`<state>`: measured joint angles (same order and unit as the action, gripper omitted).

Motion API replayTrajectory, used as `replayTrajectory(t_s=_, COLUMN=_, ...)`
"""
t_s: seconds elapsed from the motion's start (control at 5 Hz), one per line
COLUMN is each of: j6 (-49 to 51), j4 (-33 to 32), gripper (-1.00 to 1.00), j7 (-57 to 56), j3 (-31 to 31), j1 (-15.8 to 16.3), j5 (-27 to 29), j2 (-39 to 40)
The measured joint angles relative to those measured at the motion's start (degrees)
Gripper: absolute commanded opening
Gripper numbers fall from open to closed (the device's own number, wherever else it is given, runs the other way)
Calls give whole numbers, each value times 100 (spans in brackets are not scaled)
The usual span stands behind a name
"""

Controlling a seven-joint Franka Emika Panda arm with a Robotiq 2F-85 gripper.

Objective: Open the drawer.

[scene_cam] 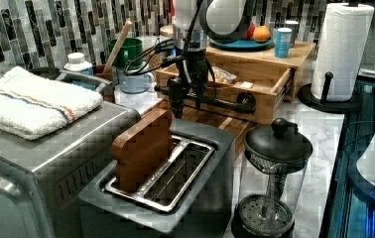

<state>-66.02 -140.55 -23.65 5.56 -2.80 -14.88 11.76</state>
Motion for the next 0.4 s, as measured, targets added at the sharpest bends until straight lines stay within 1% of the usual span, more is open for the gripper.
replayTrajectory(t_s=0.4, j6=129, j4=67, gripper=100, j7=1, j3=17, j1=2, j5=11, j2=17)
